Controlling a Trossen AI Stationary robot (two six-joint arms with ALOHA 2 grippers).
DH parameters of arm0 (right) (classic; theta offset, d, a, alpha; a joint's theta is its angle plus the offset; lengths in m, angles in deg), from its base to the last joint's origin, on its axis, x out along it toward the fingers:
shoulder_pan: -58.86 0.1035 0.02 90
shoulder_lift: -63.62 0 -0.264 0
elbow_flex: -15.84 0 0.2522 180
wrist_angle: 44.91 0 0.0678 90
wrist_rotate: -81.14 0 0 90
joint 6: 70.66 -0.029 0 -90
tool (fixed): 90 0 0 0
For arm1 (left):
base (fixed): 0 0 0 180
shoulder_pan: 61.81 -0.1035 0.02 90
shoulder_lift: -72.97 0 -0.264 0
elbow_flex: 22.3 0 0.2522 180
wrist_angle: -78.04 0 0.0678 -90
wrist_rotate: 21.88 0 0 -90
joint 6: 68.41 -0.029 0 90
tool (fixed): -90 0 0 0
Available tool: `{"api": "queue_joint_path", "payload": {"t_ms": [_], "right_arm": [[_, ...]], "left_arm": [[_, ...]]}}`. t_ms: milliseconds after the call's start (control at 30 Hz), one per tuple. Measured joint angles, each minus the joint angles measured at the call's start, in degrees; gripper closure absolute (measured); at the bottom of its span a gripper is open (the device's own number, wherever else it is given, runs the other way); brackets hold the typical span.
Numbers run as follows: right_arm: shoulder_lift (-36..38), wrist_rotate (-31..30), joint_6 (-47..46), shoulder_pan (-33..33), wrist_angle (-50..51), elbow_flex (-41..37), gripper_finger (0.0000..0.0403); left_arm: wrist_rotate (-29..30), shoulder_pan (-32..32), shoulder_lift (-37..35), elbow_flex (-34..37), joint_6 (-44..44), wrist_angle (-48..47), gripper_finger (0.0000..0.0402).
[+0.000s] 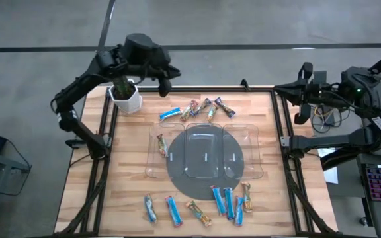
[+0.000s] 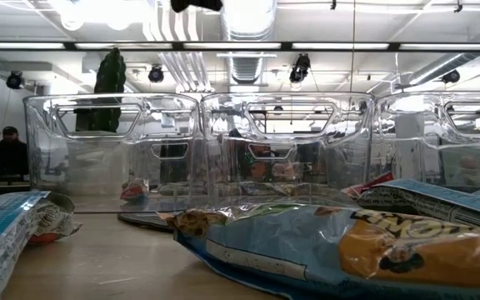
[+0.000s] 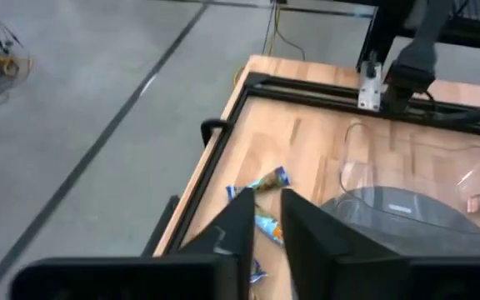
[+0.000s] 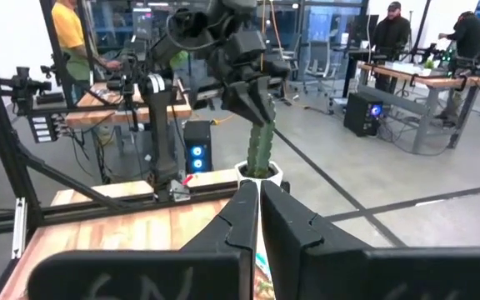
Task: Pick and place Granola Bars by type
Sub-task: Put the red granola bar into the left transparent bin
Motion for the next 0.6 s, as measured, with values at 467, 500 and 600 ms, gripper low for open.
{"api": "queue_joint_path", "payload": {"t_ms": [467, 500, 600], "right_arm": [[-1.0, 0.04, 0.22, 0.0, 2.46, 0.02, 0.0394], [-1.04, 0.04, 0.2, 0.0, 2.46, 0.02, 0.0394], [-1.05, 0.04, 0.22, 0.0, 2.46, 0.02, 0.0394]], "left_arm": [[3.34, -1.04, 8.28, -0.57, 0.2, -2.19, 0.0199], [5.05, -1.04, 8.89, -0.57, -0.02, -2.25, 0.0198], [10.83, -1.04, 10.39, -0.53, -1.76, -3.66, 0.0197]]}}
